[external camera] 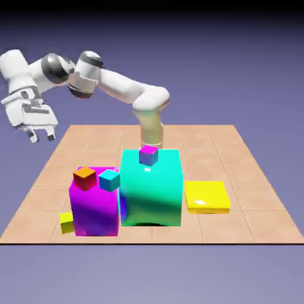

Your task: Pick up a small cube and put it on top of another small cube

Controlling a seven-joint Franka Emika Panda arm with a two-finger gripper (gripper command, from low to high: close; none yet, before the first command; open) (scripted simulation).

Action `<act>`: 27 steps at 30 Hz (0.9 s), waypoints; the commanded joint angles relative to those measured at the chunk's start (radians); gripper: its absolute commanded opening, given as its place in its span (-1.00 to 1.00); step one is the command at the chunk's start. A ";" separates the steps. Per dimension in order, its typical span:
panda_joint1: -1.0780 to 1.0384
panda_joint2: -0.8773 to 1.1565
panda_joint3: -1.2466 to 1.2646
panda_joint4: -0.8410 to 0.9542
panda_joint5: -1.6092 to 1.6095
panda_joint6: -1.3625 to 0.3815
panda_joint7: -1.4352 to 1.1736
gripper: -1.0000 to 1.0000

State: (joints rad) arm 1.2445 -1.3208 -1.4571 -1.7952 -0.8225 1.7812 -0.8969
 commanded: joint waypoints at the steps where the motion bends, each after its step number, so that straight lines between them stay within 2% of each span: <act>1: 0.031 -0.019 -0.036 0.025 -0.020 -0.031 -0.041 0.00; 8: 0.245 -0.149 -0.290 0.202 -0.164 -0.250 -0.326 0.00; 11: 0.231 -0.216 -0.373 0.135 -0.237 -0.153 -0.312 0.00; 12: 0.231 -0.216 -0.373 0.135 -0.238 -0.153 -0.312 -1.00; 15: 0.246 -0.160 -0.304 0.195 -0.175 -0.240 -0.328 -1.00; 18: 0.252 -0.123 -0.196 0.204 -0.154 -0.247 -0.252 -1.00; 23: 0.220 -0.023 -0.015 0.129 -0.060 -0.240 -0.153 -1.00; 27: 0.152 0.096 0.092 -0.009 0.086 -0.240 -0.153 -1.00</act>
State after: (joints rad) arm 1.3968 -1.2250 -1.3654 -1.8039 -0.7368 1.5399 -1.0504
